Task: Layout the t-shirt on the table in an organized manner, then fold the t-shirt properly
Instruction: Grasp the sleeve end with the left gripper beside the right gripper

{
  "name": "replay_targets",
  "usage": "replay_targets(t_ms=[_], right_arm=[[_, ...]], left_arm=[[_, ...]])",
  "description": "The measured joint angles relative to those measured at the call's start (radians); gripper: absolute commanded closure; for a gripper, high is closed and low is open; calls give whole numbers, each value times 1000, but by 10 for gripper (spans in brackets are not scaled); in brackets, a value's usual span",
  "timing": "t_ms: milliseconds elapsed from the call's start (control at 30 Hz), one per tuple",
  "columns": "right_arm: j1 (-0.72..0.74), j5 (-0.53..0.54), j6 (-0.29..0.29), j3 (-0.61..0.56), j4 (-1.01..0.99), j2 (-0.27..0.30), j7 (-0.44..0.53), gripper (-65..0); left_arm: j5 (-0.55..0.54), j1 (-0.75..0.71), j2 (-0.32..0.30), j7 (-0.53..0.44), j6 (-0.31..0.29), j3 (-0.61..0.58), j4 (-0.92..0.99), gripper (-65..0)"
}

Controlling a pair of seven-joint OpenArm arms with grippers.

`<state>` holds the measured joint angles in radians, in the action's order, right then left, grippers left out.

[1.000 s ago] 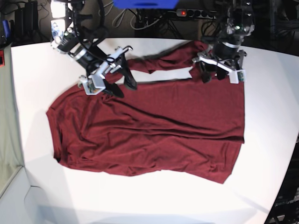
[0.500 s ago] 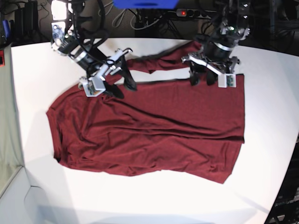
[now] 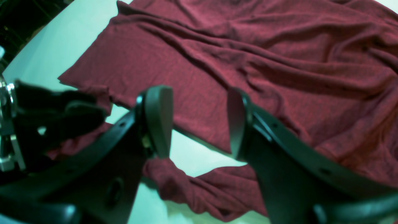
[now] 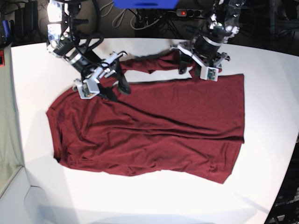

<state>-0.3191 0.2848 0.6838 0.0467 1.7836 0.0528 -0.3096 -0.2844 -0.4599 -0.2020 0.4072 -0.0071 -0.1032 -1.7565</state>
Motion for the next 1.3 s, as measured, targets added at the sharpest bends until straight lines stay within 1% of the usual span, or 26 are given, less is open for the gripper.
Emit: replay_targets(t_ms=[167, 400, 600, 667, 767, 900, 933, 967, 1033, 1133, 1200, 1300], right_arm=[[0, -1, 0, 0, -17, 3, 2, -289], [12, 0, 0, 2, -30, 2, 4, -289], [23, 1, 0, 27, -41, 2, 8, -289], [24, 0, 0, 27, -58, 2, 3, -289], [27, -3, 0, 27, -69, 2, 1, -289], [27, -3, 0, 27, -74, 2, 0, -289], [27, -3, 0, 27, -74, 2, 0, -289], [27, -3, 0, 27, -74, 2, 0, -289], [27, -3, 0, 27, -74, 2, 0, -289], [27, -4, 0, 27, -74, 2, -1, -289], [28, -3, 0, 27, -74, 2, 1, -289], [27, -4, 0, 26, -74, 2, 1, -289]], left_arm=[[4, 43, -2, -2, 3, 0, 54, -316], [4, 58, -3, -22, 1, -1, 92, -316], [6, 64, -2, -42, 0, -4, 115, -306], [12, 58, -3, -47, 0, -3, 115, -260], [12, 55, -3, -46, 0, -3, 115, -174], [7, 49, -3, -55, 0, 3, 124, -84], [5, 47, -3, -63, 0, 3, 126, -53], [5, 44, -3, -65, 0, 3, 126, -5], [3, 42, -3, -67, 0, 3, 121, -1], [0, 20, 0, -12, 3, 4, 69, -1], [2, -2, 18, -1, 5, 6, 17, -1], [-6, -26, 54, 7, -6, 45, -126, -1]])
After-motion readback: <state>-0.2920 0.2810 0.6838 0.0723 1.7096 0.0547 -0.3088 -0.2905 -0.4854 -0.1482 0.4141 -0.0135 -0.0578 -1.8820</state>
